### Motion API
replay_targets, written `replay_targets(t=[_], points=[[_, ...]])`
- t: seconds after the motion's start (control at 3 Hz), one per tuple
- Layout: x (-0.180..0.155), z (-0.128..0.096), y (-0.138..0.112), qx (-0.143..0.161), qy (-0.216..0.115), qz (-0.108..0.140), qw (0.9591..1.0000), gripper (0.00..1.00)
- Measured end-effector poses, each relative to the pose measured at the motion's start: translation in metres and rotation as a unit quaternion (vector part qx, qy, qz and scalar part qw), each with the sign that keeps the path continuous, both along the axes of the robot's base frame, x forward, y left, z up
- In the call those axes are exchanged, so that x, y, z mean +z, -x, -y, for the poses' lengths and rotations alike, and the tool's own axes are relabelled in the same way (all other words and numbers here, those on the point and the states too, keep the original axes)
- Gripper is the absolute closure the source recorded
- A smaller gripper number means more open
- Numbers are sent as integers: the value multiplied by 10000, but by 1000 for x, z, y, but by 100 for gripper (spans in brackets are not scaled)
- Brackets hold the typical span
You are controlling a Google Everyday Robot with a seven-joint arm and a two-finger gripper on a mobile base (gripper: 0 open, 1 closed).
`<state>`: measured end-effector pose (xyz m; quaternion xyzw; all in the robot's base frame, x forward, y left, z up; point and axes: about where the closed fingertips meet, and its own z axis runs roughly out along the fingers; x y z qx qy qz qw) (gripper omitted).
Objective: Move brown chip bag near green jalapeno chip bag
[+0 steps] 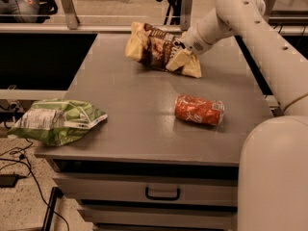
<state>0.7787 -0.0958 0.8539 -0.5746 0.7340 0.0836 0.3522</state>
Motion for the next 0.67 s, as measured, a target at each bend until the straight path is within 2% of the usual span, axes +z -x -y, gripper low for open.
replay_targets(t=[0.33,0.67], points=[[2,0,0,1,0,1,10000,98],[2,0,0,1,0,1,10000,100]])
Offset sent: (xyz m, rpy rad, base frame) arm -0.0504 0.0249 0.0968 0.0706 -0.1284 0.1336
